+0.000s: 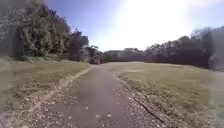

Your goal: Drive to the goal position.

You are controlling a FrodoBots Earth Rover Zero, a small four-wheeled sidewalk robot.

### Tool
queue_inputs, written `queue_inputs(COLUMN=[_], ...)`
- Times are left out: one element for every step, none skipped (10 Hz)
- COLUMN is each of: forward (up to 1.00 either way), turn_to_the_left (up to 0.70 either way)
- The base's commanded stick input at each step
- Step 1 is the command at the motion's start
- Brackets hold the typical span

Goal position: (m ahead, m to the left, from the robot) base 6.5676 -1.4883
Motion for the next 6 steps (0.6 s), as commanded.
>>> queue_inputs(forward=[0.5,0.5,0.5,0.5,0.5,0.5], turn_to_the_left=[0.0,0.0,0.0,0.0,0.0,0.0])
